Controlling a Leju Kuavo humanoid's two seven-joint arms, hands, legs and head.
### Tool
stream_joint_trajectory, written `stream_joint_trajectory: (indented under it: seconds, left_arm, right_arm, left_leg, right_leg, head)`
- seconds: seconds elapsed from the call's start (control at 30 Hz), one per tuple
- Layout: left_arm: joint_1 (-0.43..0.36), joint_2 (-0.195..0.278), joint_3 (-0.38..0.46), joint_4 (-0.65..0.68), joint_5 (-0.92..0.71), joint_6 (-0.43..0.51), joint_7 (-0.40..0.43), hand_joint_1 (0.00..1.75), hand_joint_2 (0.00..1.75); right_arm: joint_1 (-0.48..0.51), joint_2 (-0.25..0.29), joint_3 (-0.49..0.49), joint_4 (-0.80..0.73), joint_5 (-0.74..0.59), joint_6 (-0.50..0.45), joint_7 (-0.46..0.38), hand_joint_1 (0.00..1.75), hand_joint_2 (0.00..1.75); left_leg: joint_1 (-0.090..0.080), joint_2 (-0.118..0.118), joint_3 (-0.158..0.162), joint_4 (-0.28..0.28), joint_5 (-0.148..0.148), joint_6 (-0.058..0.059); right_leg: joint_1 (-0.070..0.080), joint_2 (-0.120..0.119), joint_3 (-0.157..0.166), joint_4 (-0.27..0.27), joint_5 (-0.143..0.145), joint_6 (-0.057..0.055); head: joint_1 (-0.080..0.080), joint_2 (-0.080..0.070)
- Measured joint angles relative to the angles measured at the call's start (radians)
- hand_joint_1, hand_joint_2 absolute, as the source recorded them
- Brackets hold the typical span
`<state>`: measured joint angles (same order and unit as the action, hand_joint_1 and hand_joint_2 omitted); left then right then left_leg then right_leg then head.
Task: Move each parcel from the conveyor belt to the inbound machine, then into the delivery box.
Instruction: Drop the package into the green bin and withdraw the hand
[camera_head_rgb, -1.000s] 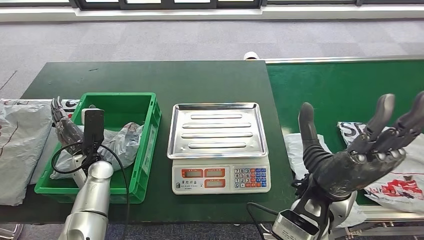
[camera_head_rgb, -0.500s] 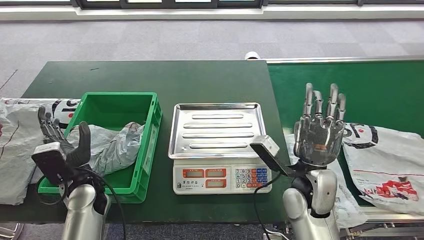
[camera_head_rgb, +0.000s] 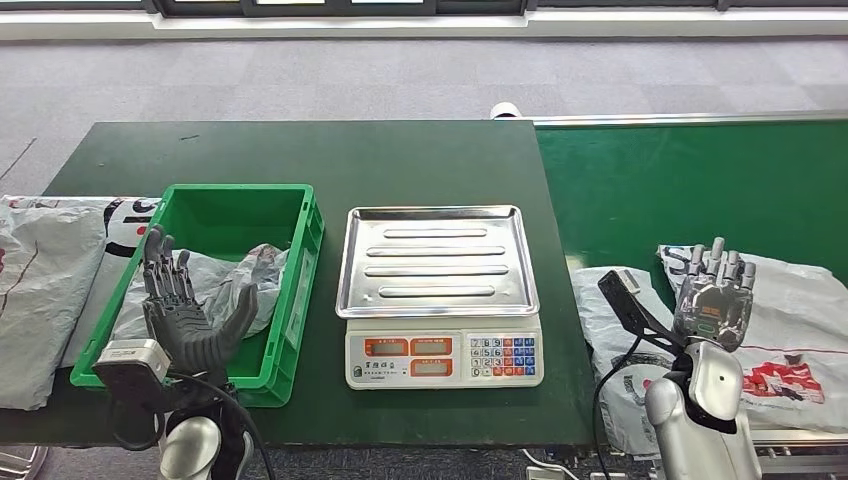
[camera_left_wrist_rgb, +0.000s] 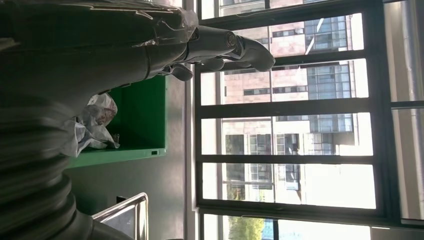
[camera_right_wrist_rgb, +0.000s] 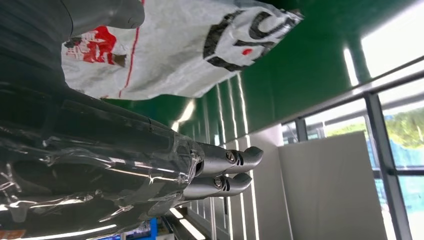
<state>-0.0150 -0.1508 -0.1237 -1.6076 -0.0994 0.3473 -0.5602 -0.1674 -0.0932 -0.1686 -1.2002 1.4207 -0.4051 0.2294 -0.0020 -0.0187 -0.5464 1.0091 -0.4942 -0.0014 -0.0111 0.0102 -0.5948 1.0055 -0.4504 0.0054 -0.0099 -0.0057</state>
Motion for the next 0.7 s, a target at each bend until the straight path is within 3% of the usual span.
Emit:
stream_joint_trajectory:
  seconds: [0.07, 0.2, 0.53, 0.7]
  left_arm:
    - [0.004, 0.002, -0.002, -0.009, 0.004, 0.004, 0.003, 0.0, 1.75]
    - [0.014, 0.007, -0.003, -0.03, 0.006, 0.01, 0.004, 0.0, 1.75]
    - [0.02, 0.017, -0.011, -0.05, 0.006, 0.013, 0.004, 0.0, 1.75]
    - [0.021, 0.024, -0.017, -0.073, -0.003, 0.031, 0.009, 0.0, 1.75]
  right_arm:
    - [-0.01, -0.008, -0.017, 0.041, -0.032, 0.025, -0.02, 0.0, 1.75]
    - [-0.04, -0.013, -0.042, 0.115, -0.111, 0.083, -0.068, 0.0, 1.75]
    - [-0.073, -0.015, -0.061, 0.186, -0.152, 0.117, -0.088, 0.0, 1.75]
    - [-0.101, -0.013, -0.082, 0.219, -0.393, 0.314, -0.206, 0.0, 1.75]
  left_leg:
    - [0.0, 0.001, 0.0, 0.0, 0.0, 0.0]
    - [0.0, 0.001, 0.0, 0.0, 0.0, 0.0]
    - [0.0, 0.001, 0.0, 0.0, 0.0, 0.0]
    - [0.0, 0.002, 0.0, 0.0, 0.0, 0.0]
  right_leg:
    - [0.0, 0.001, 0.0, 0.0, 0.0, 0.0]
    - [0.0, 0.002, 0.0, 0.0, 0.0, 0.0]
    - [0.0, 0.001, 0.0, 0.0, 0.0, 0.0]
    - [0.0, 0.001, 0.0, 0.0, 0.0, 0.0]
  head:
    - [0.0, 0.0]
    - [0.0, 0.0]
    - [0.0, 0.0]
    - [0.0, 0.0]
